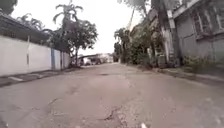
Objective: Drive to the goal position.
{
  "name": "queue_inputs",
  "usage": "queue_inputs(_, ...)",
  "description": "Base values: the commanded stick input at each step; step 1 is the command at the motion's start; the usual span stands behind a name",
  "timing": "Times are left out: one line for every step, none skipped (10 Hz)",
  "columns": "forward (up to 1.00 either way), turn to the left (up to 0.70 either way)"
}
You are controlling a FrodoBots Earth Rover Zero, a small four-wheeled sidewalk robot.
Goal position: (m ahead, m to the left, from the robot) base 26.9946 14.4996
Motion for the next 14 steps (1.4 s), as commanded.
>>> queue_inputs(1.00, 0.00)
queue_inputs(1.00, 0.00)
queue_inputs(1.00, 0.00)
queue_inputs(1.00, 0.00)
queue_inputs(1.00, 0.00)
queue_inputs(1.00, 0.00)
queue_inputs(1.00, 0.00)
queue_inputs(1.00, 0.00)
queue_inputs(1.00, 0.00)
queue_inputs(1.00, -0.06)
queue_inputs(1.00, -0.27)
queue_inputs(1.00, -0.27)
queue_inputs(1.00, -0.27)
queue_inputs(1.00, -0.27)
